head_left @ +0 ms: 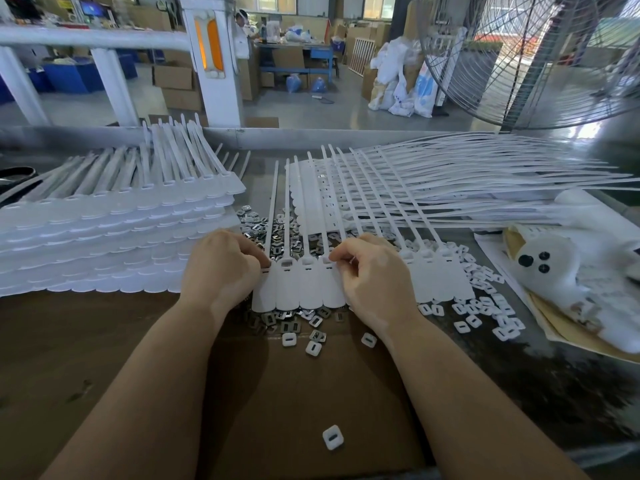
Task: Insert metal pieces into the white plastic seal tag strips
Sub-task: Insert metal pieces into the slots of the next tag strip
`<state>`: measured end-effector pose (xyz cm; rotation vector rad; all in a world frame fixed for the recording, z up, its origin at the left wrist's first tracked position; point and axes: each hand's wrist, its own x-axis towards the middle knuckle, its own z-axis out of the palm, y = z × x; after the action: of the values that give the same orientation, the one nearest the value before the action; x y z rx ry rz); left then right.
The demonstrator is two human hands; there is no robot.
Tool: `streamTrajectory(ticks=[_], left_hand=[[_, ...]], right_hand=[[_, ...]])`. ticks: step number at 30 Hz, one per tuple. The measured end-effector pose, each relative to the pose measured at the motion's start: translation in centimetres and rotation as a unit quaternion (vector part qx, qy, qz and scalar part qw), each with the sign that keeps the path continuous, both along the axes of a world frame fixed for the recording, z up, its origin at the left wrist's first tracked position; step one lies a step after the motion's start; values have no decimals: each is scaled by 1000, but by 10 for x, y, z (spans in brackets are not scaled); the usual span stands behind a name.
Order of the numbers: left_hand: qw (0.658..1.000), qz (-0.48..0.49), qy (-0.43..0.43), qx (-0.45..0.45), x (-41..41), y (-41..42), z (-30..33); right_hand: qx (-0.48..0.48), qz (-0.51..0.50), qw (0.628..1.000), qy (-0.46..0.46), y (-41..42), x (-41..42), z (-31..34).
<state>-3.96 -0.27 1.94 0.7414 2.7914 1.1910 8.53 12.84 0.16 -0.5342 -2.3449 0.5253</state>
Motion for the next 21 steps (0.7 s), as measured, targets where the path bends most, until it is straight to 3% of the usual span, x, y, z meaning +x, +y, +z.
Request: streamTrajectory(ticks=[5, 14, 21], left_hand=[[998, 39, -17, 37, 3, 2, 3], [999, -8, 3, 35, 4, 1, 5], [996, -53, 60, -34, -2, -3, 3]], right_hand=[[0, -1, 1000, 6, 0, 0, -1], [5, 4, 1000, -1, 0, 0, 0], [-2, 7, 1000, 0, 1, 2, -1]])
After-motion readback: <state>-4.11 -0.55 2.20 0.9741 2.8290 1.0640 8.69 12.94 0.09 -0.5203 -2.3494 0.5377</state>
